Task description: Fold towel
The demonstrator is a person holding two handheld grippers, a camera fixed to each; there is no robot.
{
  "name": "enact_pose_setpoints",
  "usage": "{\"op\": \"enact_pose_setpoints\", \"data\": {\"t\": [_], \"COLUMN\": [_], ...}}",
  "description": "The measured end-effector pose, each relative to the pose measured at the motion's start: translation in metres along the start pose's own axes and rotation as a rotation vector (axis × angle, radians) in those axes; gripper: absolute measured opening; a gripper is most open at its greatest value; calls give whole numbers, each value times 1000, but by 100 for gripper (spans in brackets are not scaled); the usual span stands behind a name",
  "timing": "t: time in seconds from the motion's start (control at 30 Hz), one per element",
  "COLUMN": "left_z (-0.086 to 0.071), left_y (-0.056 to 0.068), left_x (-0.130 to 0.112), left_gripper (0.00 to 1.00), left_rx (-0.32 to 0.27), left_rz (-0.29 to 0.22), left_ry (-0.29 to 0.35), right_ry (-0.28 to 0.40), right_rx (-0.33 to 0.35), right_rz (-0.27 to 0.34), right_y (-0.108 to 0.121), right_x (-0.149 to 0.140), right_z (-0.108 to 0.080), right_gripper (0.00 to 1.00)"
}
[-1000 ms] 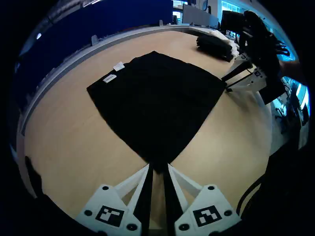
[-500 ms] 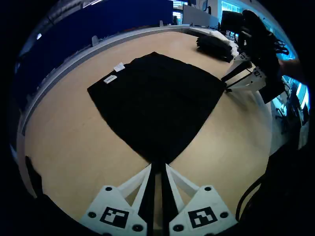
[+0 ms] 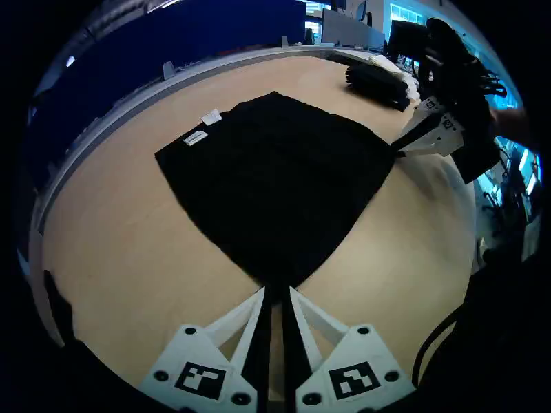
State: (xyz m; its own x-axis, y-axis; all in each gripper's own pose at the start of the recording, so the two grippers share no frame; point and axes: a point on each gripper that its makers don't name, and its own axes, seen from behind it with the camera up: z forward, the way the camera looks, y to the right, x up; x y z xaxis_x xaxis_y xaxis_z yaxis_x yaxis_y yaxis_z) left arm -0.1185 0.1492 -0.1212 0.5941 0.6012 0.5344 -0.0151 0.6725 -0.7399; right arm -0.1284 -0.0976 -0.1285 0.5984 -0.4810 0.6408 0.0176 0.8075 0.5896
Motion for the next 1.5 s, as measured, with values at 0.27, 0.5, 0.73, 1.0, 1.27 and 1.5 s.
{"op": "enact_pose_setpoints", "data": {"t": [0.27,0.5,0.73,1.0,1.27,1.5], "left_z": [-9,-22,-42,-73,-102,-122], "left_y": [-1,-4,-7,-3,5,9], "left_x": [9,23,34,44,53,60], "left_gripper": [10,10,10,10,9,9], "left_rx": [6,23,36,39,40,37], "left_rz": [-33,-59,-92,-135,-156,-163], "left_ry": [23,51,80,106,121,134], "right_ry": [32,65,101,124,134,130], "right_rx": [-15,-15,-12,-8,4,11], "right_rz": [5,17,17,12,21,25], "right_y": [7,9,6,2,-4,-9], "right_x": [16,31,48,61,68,67], "right_z": [-13,-29,-51,-78,-99,-110], "right_gripper": [13,13,13,13,13,13]}}
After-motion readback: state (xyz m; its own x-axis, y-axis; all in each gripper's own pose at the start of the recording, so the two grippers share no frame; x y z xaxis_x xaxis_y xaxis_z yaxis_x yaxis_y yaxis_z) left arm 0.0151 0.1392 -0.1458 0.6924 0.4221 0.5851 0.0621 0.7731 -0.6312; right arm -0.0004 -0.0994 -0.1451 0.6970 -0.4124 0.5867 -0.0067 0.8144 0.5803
